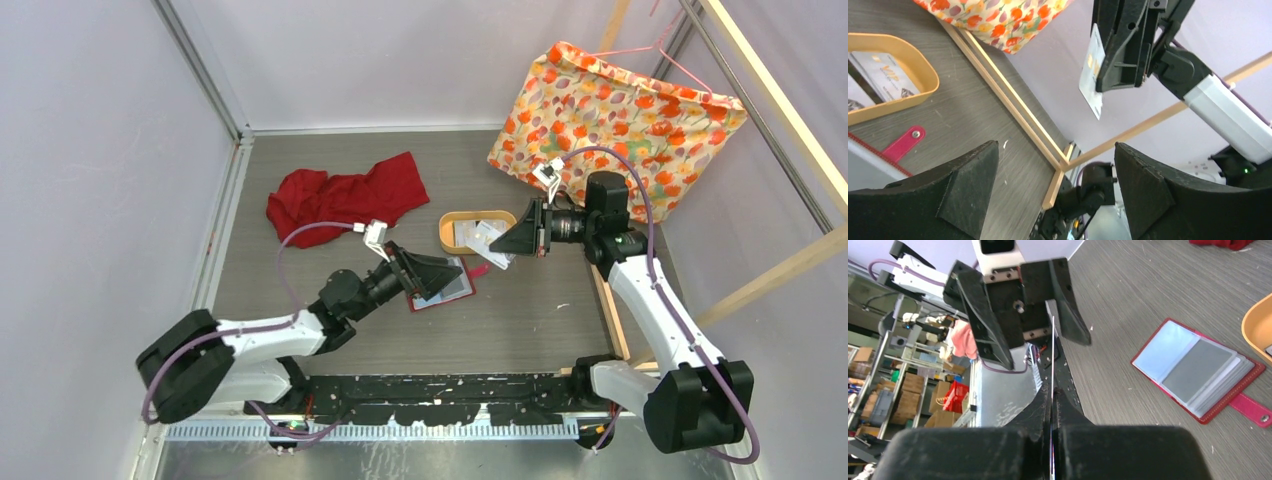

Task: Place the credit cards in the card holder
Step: Pick up the credit card from the storage box.

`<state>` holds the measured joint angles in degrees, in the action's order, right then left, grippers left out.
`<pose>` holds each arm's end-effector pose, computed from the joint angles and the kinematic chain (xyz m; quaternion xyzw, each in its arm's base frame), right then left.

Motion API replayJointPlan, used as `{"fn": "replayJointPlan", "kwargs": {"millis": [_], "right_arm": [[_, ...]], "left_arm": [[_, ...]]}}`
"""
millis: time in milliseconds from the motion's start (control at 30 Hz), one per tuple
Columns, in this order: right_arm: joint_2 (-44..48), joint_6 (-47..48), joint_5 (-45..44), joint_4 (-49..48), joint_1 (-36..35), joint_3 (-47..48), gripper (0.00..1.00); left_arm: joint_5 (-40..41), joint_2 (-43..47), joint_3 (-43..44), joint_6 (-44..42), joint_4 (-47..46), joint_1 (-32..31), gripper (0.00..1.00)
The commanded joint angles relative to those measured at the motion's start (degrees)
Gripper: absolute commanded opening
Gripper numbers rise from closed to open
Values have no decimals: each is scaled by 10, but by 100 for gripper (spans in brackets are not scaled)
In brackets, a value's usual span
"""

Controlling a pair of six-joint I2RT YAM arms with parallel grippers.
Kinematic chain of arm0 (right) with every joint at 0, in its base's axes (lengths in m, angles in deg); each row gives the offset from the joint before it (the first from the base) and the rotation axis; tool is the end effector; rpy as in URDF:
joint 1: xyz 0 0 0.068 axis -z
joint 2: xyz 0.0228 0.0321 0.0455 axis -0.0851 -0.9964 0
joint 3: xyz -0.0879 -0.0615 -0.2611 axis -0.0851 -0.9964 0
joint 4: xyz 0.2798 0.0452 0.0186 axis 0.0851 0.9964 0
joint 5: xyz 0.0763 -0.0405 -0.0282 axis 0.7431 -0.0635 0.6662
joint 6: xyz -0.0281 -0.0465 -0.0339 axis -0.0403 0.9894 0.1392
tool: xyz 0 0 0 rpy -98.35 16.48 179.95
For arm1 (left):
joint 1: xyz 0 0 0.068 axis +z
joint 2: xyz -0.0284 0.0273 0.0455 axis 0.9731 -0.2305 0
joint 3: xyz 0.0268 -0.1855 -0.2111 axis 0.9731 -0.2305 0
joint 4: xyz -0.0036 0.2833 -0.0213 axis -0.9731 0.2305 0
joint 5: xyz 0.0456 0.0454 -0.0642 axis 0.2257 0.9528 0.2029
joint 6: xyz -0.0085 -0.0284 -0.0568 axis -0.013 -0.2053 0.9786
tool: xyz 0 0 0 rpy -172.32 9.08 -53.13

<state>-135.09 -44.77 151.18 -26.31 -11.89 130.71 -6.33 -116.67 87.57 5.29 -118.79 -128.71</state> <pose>0.2420 0.0774 0.3145 -0.2356 0.7163 0.5826 0.3032 0.1572 -0.2076 0.2362 0.0148 0.6334 -0.6348 0.4423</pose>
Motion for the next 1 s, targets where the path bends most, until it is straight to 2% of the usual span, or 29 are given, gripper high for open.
{"fn": "replayJointPlan", "kwargs": {"millis": [0, 167, 333, 633, 667, 767, 800, 833, 867, 900, 967], "right_arm": [[5, -86, 16, -83, 2, 4, 1], [3, -101, 17, -91, 2, 6, 1], [1, -111, 17, -98, 2, 10, 1], [-6, -124, 13, -111, 2, 5, 1], [-7, -124, 12, -111, 2, 4, 1], [-9, -124, 10, -114, 2, 2, 1], [-10, -124, 10, -114, 2, 1, 1], [-10, -121, 12, -114, 2, 1, 1], [-10, -115, 14, -112, 2, 0, 3], [-9, -100, 17, -96, 2, 1, 10], [-8, -26, 19, -17, 2, 15, 29]], "left_arm": [[67, -65, 52, -1, -160, -11, 85], [74, -134, 113, 34, -184, -12, 78], [85, -187, 131, 80, -233, -12, 63], [56, -218, 151, 103, -245, -12, 48], [54, -218, 151, 101, -245, -12, 43], [47, -218, 154, 94, -245, -12, 6], [46, -218, 153, 90, -245, -12, 1], [37, -216, 151, 83, -245, -11, 1], [26, -214, 149, 77, -244, -10, 0], [19, -209, 144, 72, -241, -5, 0], [1, -197, 128, 75, -226, 10, 0]]}}
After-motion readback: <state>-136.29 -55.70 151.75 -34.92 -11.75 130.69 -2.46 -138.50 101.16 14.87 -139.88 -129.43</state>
